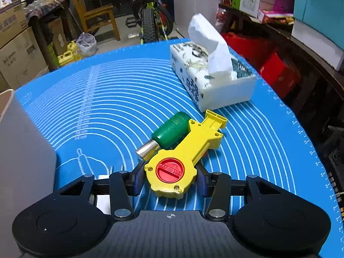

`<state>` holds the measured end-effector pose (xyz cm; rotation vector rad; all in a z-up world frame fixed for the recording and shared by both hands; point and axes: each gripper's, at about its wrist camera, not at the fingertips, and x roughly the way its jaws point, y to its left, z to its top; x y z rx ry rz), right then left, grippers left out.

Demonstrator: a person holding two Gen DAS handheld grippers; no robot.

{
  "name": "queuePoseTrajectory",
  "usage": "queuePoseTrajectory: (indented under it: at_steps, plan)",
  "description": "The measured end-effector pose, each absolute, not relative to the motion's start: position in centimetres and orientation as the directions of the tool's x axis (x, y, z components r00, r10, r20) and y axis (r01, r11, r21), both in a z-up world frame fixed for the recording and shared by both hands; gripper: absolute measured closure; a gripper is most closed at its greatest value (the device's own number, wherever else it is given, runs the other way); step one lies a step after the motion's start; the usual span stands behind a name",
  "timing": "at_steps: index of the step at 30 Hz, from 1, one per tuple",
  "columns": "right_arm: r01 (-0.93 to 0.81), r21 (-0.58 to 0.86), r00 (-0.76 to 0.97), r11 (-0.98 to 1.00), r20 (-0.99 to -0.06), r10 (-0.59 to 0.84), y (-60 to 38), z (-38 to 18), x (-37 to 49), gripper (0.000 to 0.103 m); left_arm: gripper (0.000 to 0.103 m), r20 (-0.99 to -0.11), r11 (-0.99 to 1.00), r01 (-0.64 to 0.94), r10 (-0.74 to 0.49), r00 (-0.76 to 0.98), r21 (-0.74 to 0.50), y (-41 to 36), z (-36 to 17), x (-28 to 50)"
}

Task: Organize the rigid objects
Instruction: 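Move the right tool to the yellow toy gun and grasp it, then carry the yellow toy gun into the bin and open the right tool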

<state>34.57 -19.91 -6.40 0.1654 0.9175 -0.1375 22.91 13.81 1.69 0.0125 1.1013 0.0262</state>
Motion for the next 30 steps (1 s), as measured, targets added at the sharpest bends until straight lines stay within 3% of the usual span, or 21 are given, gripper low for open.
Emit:
queuePoseTrajectory:
  at_steps: [19, 30]
  plan:
    - [-0.003, 0.058, 0.819, 0.998, -0.573, 0.036, -15.4, 4.4, 29.3, 0.049, 0.098, -0.892, 1.0, -0.015, 0.029, 0.452, 0.025, 13.8, 1.8, 22.9]
    - [-0.14, 0.038, 0.866, 0.989, -0.479, 0.141, -10.6, 7.4, 27.4, 0.049, 0.098, -0.89, 0.999, -0.014, 0.032, 0.454, 0.029, 13.8, 1.9, 22.8]
